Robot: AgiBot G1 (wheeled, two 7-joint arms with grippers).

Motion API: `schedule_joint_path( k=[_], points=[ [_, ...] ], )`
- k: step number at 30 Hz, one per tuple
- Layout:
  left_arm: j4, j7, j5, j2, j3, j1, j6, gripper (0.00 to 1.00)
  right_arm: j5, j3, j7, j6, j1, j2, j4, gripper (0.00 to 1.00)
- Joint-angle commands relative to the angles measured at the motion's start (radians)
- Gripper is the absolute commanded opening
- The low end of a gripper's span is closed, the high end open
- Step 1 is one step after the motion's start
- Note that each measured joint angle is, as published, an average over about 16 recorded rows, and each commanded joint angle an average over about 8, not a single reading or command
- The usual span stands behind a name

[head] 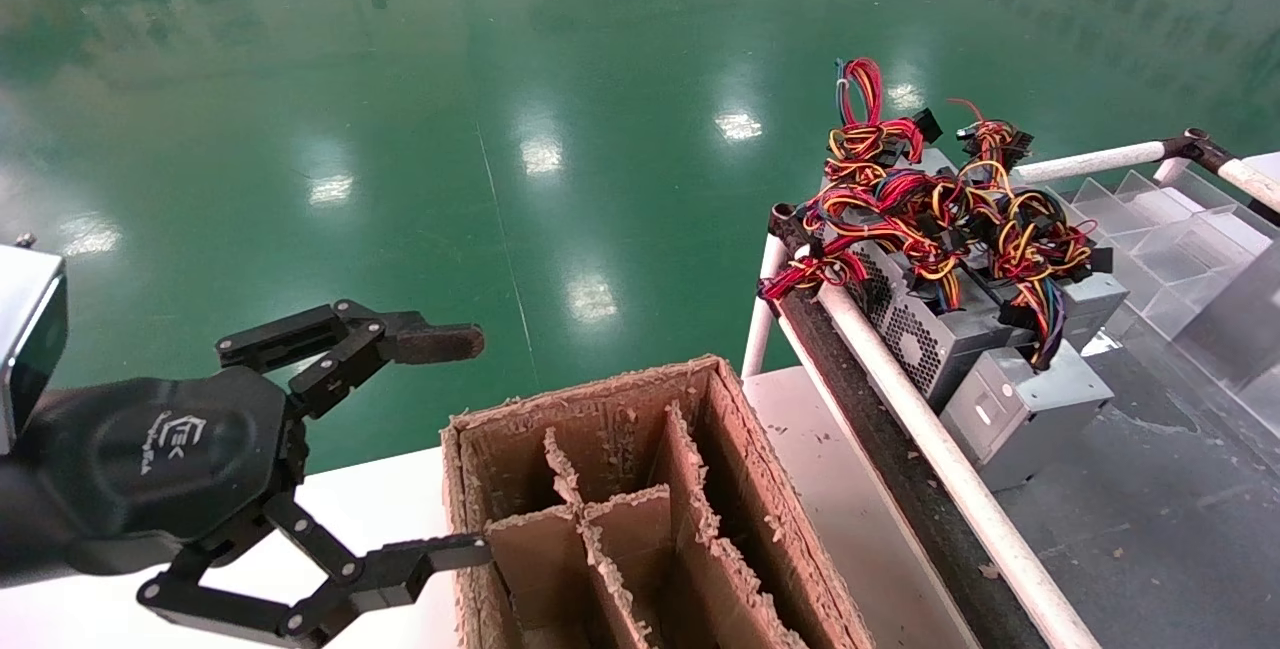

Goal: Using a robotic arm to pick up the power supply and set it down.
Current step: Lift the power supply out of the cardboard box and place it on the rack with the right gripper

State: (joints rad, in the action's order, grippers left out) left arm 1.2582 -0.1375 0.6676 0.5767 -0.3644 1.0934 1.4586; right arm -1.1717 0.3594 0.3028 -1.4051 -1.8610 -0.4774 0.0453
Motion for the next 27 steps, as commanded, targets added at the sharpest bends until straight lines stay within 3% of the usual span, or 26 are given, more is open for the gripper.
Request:
schedule_joint_path(
  k=[1,14,22,27],
  points=[
    [0.0,0.0,0.0,0.0,0.0,0.0,0.0,1.0,-0.005,0.005,0.001,-0.04,0.026,0.014,-0.023,0.0],
    [0.0,0.0,0.0,0.0,0.0,0.0,0.0,1.0,0.001,-0.001,0.014,-0.107,0.116,-0.094,-0.086,0.03],
    [0.0,0.0,0.0,0.0,0.0,0.0,0.0,1.0,-0.006,0.003,0.016,-0.099,0.121,-0.128,-0.084,1.0],
    [0.0,0.0,0.0,0.0,0.0,0.0,0.0,1.0,-0.011,0.007,0.011,-0.105,0.124,-0.131,-0.086,1.0]
  ],
)
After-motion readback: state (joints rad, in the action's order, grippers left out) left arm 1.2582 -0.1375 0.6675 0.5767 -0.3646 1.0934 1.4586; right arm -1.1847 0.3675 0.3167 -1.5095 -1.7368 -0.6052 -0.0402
